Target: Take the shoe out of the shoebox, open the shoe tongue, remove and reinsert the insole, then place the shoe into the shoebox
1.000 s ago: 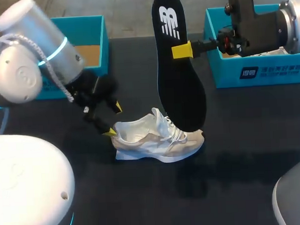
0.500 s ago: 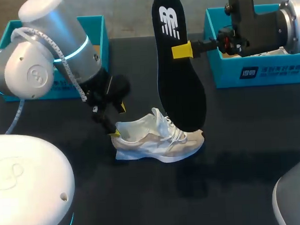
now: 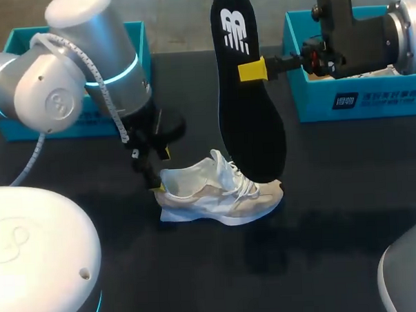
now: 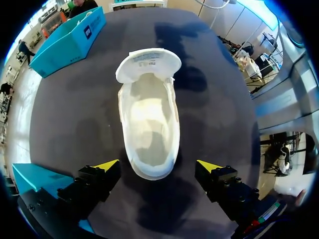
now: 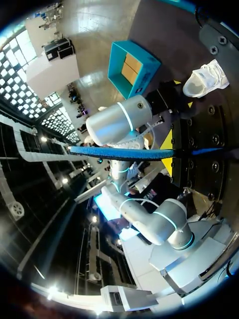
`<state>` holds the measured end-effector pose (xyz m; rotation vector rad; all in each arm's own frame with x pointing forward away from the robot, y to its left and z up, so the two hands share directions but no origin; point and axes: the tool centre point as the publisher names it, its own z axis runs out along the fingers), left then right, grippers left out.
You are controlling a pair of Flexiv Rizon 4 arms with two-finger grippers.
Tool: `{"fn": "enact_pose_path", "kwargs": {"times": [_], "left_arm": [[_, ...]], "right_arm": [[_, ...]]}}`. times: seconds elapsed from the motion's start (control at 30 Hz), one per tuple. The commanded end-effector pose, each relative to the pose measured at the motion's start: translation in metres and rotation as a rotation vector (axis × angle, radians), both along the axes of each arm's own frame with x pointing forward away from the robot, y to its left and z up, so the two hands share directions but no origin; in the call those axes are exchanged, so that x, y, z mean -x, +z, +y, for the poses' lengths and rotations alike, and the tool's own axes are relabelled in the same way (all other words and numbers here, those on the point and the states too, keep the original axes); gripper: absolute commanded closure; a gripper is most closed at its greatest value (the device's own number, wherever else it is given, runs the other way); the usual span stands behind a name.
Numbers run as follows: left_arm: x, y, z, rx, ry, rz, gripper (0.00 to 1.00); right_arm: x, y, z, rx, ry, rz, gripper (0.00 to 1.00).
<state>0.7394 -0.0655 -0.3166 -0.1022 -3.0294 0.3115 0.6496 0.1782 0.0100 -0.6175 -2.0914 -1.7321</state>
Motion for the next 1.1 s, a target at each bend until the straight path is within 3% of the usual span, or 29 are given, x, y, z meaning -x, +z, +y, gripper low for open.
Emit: {"fn": "enact_pose_path", "kwargs": {"times": [0.03,1.0,1.1], "left_arm": [[-0.0009,-0.0002,0.0006,-0.012,0.004,-0.003,0.00],[-0.0014,-0.0001,0.0013,-0.019,0.008,-0.011,0.00],[-0.0067,-0.0017,-0.0071,-0.006,-0.002,-0.009,0.00]], "right_arm": [[-0.0012,-0.0007,0.0019,0.000,0.000,0.001,1.00],[-0.0012,-0.0007,0.0019,0.000,0.000,0.001,1.00],[-0.0012,-0.0007,0.0019,0.000,0.000,0.001,1.00]]}}
